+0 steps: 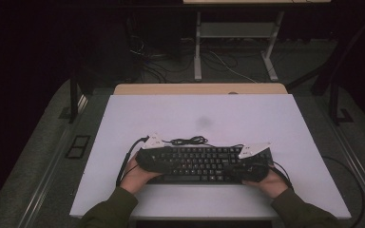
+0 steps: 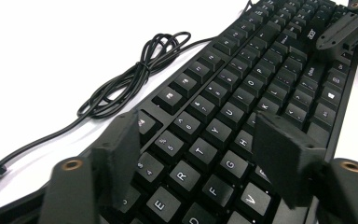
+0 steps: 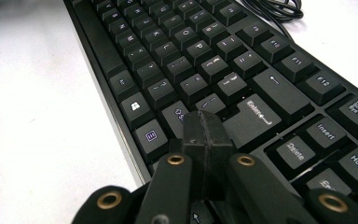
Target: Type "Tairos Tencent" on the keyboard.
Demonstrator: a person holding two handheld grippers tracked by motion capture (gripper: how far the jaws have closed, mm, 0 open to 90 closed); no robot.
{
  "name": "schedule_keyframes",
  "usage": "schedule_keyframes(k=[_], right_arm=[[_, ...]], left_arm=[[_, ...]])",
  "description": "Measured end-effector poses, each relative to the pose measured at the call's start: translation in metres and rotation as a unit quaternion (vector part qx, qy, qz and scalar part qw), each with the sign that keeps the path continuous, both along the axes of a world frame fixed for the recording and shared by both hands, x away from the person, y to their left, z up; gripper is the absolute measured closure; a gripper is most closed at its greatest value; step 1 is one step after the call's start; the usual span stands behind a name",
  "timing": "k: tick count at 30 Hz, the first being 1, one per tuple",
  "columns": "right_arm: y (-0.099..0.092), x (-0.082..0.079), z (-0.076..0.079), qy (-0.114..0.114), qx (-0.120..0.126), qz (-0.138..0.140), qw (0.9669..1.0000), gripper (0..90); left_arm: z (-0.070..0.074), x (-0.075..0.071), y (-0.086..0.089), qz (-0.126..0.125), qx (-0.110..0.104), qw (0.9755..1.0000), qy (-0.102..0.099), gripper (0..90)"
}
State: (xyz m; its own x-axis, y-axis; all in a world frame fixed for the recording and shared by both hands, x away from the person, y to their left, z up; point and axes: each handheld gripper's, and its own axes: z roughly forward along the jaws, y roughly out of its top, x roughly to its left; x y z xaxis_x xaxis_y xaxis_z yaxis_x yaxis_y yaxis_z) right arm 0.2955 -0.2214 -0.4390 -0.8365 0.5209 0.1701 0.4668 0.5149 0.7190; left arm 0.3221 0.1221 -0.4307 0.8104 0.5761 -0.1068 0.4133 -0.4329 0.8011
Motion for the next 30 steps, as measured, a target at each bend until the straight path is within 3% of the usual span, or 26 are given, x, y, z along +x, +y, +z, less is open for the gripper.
schedule_keyframes(k=[9,17,21,30], right_arm=[[0.0003,-0.0001,-0.0001,-0.001,0.0,0.0,1.0,89.3],[0.0004,0.0,-0.0002,0.001,0.0,0.0,1.0,89.3],[0.0004,-0.0001,-0.0002,-0.001,0.0,0.001,1.0,89.3],[0.0004,-0.0001,-0.0002,-0.001,0.0,0.001,1.0,89.3]], left_arm=[[0.0007,0.0031,-0.0027,-0.005,0.013,0.9999,-0.003,59.6],[0.0,0.0051,-0.0022,-0.007,0.012,0.9999,0.009,83.3],[-0.0009,0.0056,-0.0035,-0.011,0.011,0.9998,0.014,88.5],[-0.0034,0.0054,-0.0072,-0.024,0.023,0.9992,0.021,88.6]])
